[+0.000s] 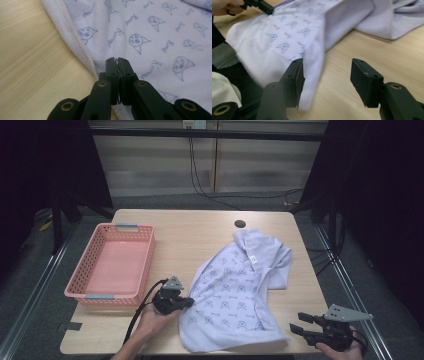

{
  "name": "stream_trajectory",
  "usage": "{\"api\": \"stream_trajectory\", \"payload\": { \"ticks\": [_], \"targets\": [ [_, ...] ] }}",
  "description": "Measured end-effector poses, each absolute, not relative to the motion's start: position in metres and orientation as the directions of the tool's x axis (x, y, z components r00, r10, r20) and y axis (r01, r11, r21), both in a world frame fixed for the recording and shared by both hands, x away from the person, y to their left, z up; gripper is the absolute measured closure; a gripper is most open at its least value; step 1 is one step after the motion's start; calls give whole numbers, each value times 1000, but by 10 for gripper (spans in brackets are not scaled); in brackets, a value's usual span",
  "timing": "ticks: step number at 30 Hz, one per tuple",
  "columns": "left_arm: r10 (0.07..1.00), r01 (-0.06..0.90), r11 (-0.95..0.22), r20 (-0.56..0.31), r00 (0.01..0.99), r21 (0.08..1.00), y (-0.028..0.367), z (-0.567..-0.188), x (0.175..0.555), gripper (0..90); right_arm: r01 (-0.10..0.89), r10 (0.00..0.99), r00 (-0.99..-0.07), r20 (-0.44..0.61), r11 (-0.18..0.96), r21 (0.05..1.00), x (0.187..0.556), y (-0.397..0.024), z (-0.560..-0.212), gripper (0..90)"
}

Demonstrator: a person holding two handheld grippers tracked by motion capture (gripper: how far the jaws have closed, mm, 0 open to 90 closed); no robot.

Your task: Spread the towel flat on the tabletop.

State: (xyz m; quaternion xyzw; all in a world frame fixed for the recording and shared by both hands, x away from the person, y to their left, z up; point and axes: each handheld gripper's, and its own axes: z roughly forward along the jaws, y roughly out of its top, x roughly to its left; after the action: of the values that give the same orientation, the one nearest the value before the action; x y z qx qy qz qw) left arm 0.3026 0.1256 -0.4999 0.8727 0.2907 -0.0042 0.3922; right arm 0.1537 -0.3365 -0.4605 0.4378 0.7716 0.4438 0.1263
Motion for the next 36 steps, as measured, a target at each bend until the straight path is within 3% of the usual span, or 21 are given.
{"api": "stream_trajectory", "payload": {
  "ticks": [3, 11, 13, 19, 22, 27, 29, 30, 31, 33, 36],
  "targets": [
    [473, 522, -518, -282, 835, 678, 131, -501, 298, 882, 571, 798, -566, 208, 197, 797, 154, -342, -462, 444],
    [385, 491, -591, -311, 869, 640, 150, -495, 254, 875, 556, 771, -616, 160, 282, 782, 183, -314, -464, 421],
    [382, 478, -551, -302, 873, 684, 152, -490, 253, 810, 543, 767, -625, 142, 297, 786, 196, -304, -463, 394],
    [425, 475, -440, -289, 858, 763, 133, -475, 295, 639, 504, 769, -634, 85, 327, 799, 244, -286, -456, 344],
    [466, 471, -419, -262, 845, 776, 112, -472, 328, 603, 471, 777, -626, 63, 313, 825, 275, -275, -448, 327],
    [502, 495, -441, -251, 828, 749, 96, -487, 350, 629, 489, 788, -612, 71, 305, 817, 302, -265, -450, 319],
    [510, 498, -499, -224, 830, 709, 90, -496, 353, 670, 521, 785, -614, 76, 331, 787, 308, -261, -459, 361],
    [511, 489, -523, -202, 835, 698, 89, -499, 350, 806, 552, 786, -614, 74, 360, 752, 307, -261, -467, 540],
    [498, 492, -534, -215, 840, 688, 91, -499, 350, 893, 556, 786, -614, 73, 365, 746, 303, -264, -470, 648],
    [497, 484, -554, -197, 845, 677, 92, -499, 347, 900, 558, 792, -606, 78, 353, 751, 294, -271, -468, 810],
    [485, 485, -563, -207, 849, 669, 104, -498, 337, 900, 544, 788, -610, 80, 343, 766, 273, -288, -459, 861]
  ]
}}
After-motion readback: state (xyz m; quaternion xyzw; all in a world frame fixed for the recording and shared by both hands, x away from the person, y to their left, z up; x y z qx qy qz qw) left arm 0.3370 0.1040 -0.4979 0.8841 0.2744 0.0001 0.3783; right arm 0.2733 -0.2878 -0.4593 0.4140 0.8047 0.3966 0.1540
